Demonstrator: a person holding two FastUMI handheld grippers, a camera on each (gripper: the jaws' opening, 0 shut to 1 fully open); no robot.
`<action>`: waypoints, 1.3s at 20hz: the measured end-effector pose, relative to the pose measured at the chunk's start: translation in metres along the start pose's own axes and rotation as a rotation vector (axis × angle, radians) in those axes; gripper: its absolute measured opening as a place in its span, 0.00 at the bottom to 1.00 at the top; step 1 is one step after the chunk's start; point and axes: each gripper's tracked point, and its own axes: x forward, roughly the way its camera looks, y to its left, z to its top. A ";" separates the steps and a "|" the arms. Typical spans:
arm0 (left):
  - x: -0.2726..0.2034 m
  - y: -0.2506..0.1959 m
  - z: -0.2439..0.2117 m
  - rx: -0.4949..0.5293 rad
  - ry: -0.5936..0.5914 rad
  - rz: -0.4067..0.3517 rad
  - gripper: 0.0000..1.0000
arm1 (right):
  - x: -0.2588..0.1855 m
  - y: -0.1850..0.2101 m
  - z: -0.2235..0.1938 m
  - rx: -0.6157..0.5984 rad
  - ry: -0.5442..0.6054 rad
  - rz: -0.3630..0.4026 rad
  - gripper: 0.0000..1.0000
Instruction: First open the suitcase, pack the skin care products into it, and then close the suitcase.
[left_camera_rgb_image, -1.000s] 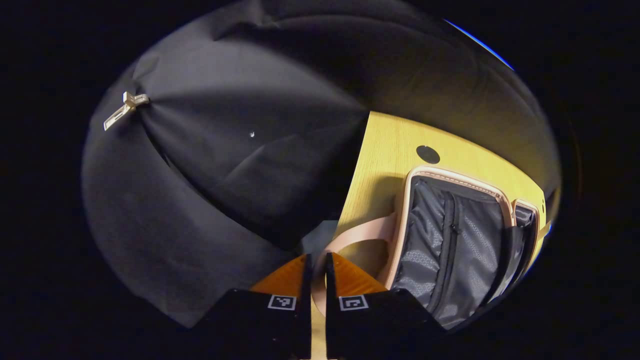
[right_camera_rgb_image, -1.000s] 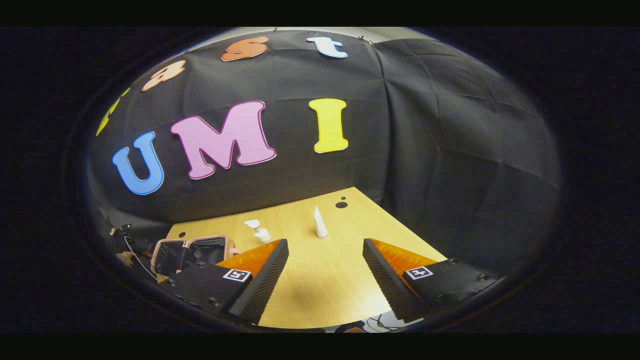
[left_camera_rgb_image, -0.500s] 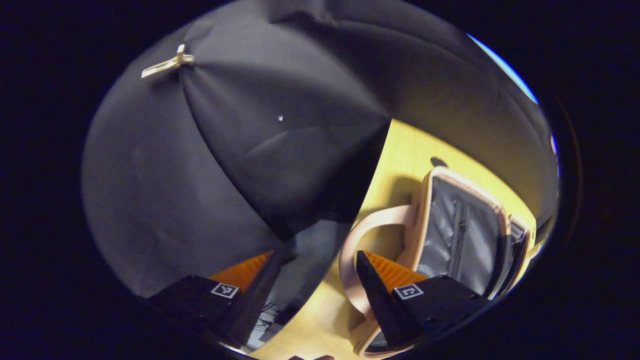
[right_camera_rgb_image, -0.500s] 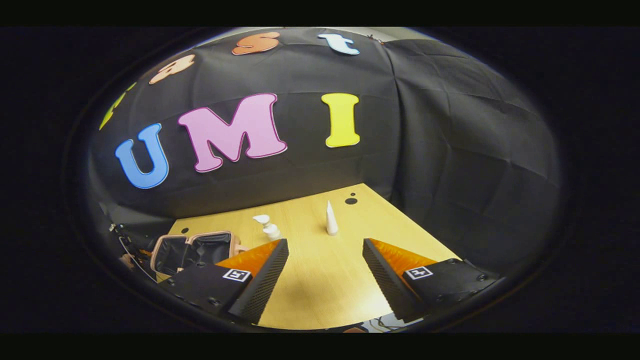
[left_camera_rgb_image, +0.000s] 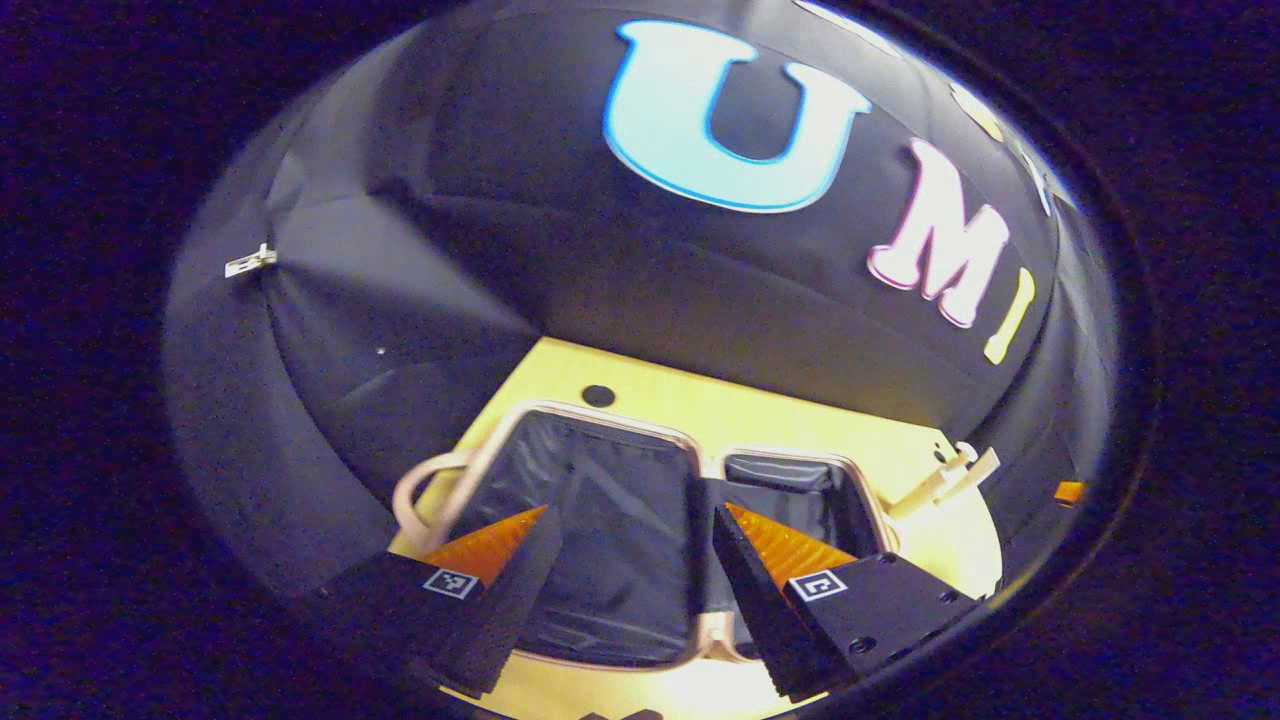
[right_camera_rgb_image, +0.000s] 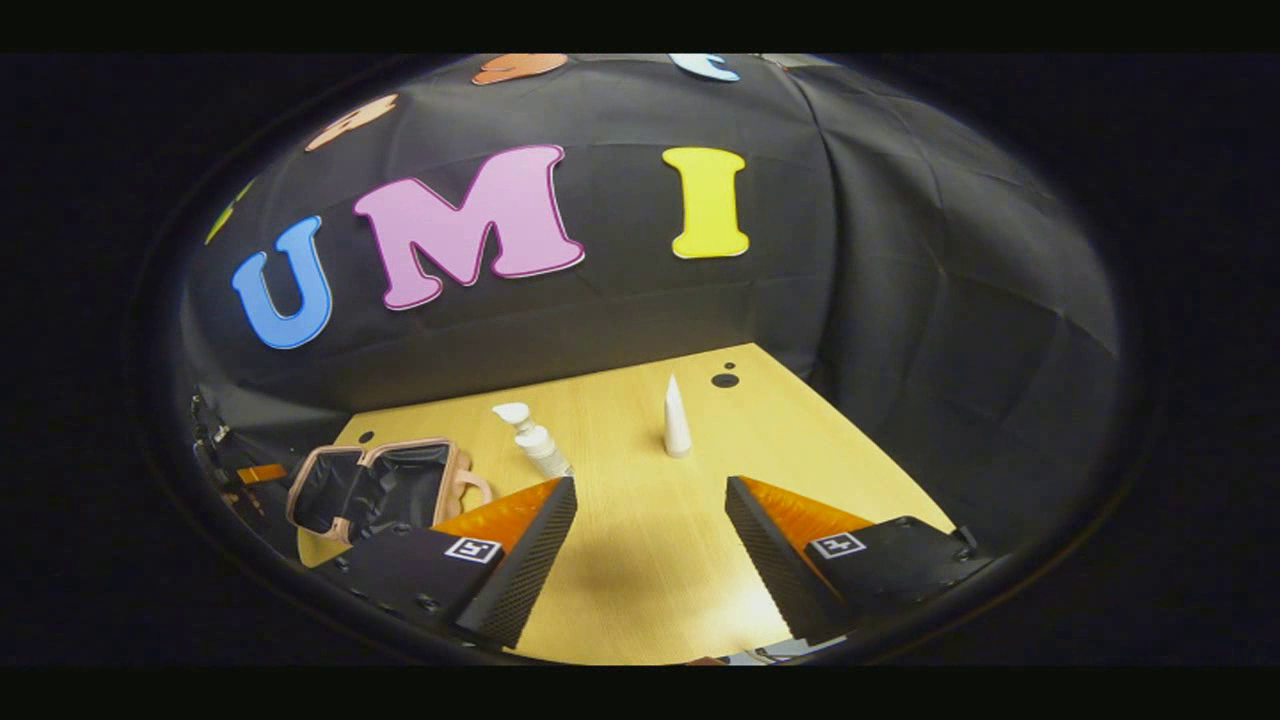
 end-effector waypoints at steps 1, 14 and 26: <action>0.000 -0.037 -0.011 0.019 0.017 -0.034 0.96 | 0.008 -0.005 -0.002 -0.009 0.013 0.003 0.96; 0.133 -0.352 -0.085 0.308 0.123 -0.223 0.96 | 0.184 -0.050 -0.026 -0.117 0.116 0.045 0.96; 0.240 -0.374 -0.126 0.354 0.192 -0.096 0.96 | 0.270 -0.053 -0.055 -0.176 0.169 0.090 0.95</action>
